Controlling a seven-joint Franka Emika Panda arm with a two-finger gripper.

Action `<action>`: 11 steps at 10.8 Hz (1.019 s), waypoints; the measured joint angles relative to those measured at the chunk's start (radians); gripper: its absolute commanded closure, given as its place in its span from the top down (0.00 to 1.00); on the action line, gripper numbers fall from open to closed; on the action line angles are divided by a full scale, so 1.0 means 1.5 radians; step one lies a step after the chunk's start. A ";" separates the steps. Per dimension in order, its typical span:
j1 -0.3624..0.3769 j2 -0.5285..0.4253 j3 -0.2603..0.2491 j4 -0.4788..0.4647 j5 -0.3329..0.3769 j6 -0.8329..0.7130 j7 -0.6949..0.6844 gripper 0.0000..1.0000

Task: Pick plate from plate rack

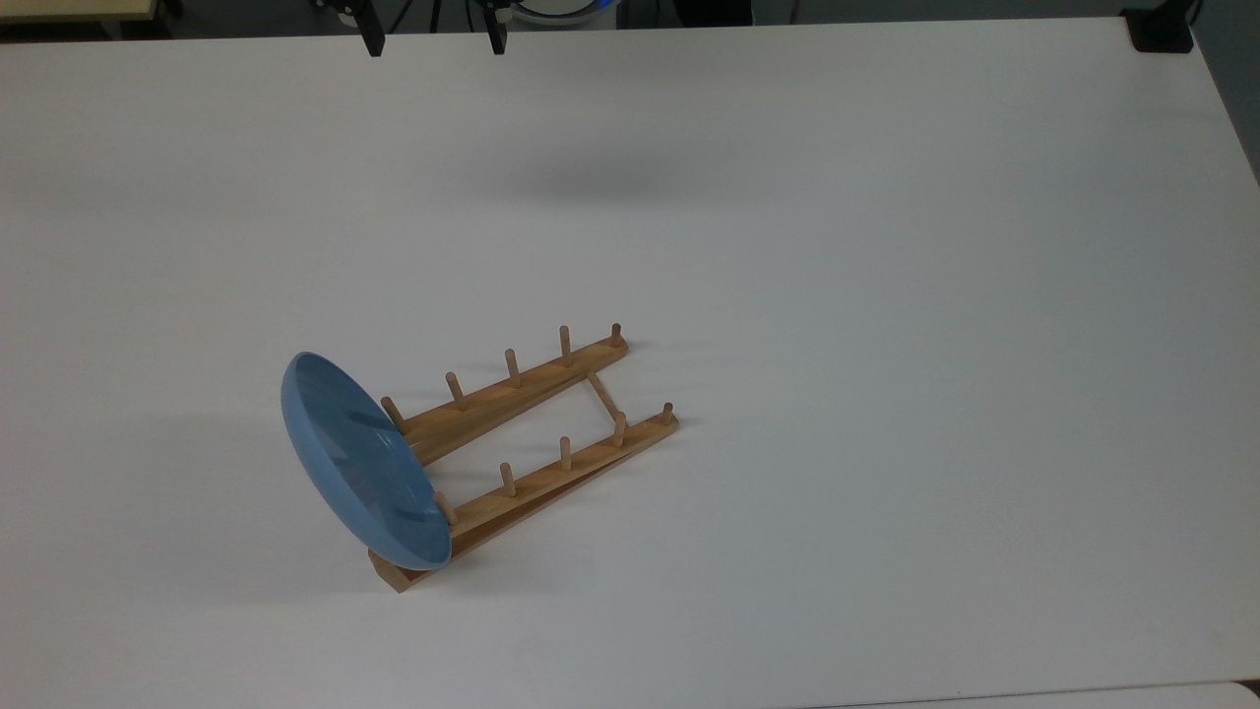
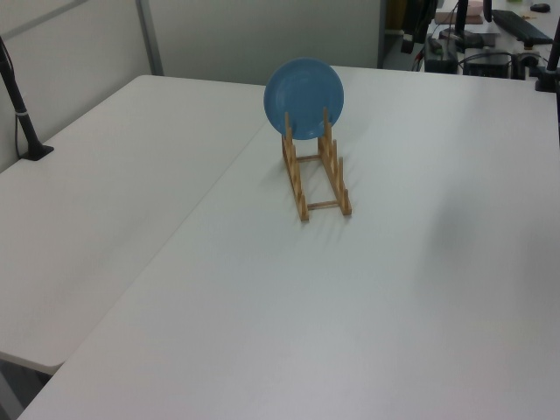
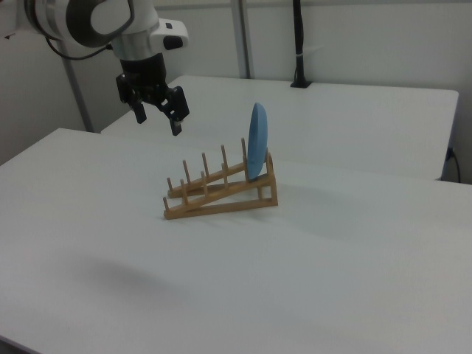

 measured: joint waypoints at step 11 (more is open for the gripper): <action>-0.018 0.001 -0.003 -0.001 0.000 0.000 -0.119 1.00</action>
